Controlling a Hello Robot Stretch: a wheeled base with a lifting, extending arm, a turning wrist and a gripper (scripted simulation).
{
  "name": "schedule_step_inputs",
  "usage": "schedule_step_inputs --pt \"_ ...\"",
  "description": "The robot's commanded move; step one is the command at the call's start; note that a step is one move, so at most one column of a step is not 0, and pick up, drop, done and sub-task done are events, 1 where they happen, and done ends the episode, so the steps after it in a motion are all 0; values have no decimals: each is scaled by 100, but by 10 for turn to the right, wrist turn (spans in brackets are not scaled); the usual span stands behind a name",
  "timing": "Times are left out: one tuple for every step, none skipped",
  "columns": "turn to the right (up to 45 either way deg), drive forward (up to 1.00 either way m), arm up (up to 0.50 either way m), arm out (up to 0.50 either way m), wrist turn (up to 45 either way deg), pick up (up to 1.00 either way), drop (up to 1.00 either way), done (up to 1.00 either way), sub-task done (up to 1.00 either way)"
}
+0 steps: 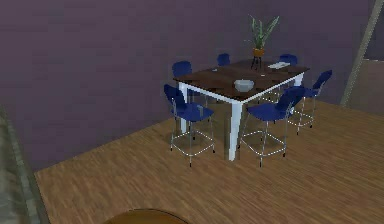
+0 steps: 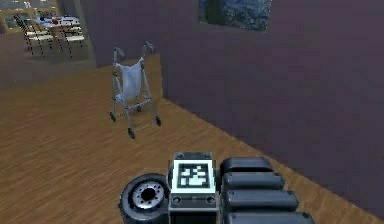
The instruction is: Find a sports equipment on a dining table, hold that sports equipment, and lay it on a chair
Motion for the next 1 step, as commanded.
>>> schedule_step_inputs --pt "30 0 0 0 0 0 0 0 0"
